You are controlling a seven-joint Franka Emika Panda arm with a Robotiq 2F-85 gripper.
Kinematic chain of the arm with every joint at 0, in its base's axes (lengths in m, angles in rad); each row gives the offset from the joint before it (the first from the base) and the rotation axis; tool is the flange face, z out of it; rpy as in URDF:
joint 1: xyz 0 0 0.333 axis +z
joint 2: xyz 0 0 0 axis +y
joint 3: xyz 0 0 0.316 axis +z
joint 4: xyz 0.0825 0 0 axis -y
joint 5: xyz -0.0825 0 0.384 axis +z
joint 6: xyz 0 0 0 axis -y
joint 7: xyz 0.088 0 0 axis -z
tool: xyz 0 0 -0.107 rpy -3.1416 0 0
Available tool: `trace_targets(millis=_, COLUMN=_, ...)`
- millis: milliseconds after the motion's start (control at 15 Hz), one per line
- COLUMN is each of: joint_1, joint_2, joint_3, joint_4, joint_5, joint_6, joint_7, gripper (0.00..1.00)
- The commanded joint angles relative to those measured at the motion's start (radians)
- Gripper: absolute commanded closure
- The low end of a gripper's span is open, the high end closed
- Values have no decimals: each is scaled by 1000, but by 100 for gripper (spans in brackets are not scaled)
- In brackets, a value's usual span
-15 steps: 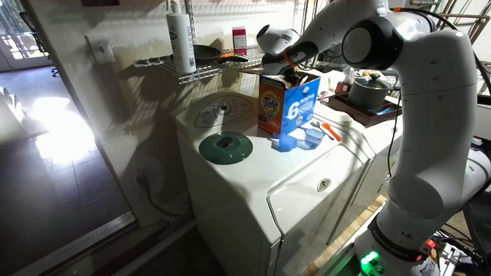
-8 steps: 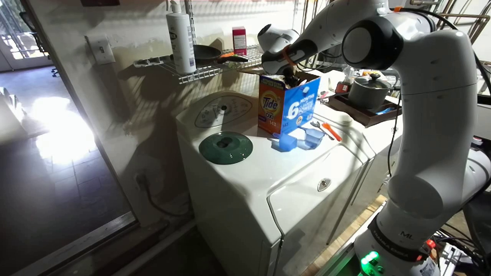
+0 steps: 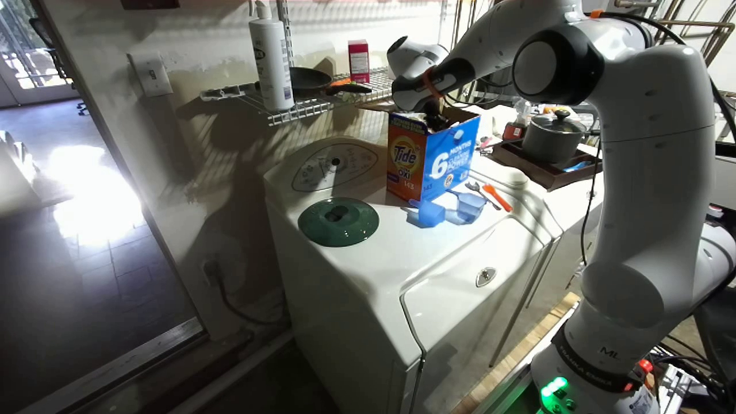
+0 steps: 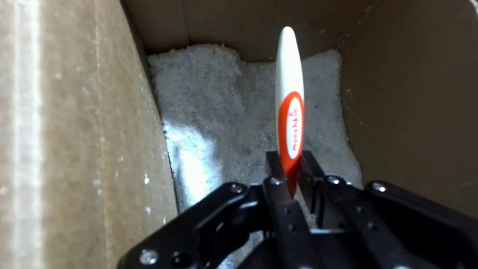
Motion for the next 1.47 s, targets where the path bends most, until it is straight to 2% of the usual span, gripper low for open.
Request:
trace_targets(millis=0, joint_1=10, joint_2=56, joint_3=5, joint_4=18, joint_5=34, joint_6=4, joint_7=-25, gripper=96)
trace_targets(millis=467, joint_1=8, joint_2=65, joint_3=-2, joint_4=7, joint_5=50, joint_6=39, joint_7=-14, gripper=96)
trace_targets(millis=1400, joint_1=-10, joint_2=95, joint_3=8, joint_4=23, joint_5=201, joint_6=61, joint_7=-39, gripper=96)
